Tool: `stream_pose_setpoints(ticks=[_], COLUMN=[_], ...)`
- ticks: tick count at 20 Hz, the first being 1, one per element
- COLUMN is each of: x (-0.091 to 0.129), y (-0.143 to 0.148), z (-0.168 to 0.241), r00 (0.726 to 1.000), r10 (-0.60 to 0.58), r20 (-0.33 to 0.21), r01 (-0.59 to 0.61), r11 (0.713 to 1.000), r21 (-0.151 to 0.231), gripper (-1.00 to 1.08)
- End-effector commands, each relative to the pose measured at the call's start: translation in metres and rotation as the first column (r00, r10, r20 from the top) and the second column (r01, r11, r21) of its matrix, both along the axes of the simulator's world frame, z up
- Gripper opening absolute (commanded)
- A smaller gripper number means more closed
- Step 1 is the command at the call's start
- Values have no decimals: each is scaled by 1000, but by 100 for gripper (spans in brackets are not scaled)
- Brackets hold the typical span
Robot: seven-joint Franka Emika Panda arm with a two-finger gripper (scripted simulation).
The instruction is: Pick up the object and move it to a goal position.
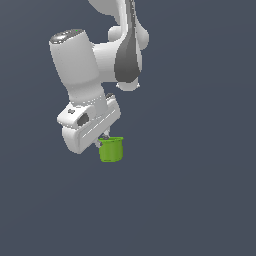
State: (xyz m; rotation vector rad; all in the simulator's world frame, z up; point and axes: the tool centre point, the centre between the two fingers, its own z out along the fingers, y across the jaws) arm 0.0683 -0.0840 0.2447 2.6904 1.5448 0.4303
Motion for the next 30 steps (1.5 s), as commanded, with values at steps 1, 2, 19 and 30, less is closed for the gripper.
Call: stream_pose_setpoints(ticks=[1, 2, 19, 30], x=[6, 7, 7, -1], y=[-9, -12, -49, -65], z=[22, 30, 119, 156], r00=[997, 994, 903, 830], r10=[9, 12, 42, 50], r20=[82, 110, 428, 556], r01=[-9, -13, -62, -90], r11=[1000, 1000, 998, 995], r21=[4, 7, 33, 44], gripper=[-100, -100, -100, -100])
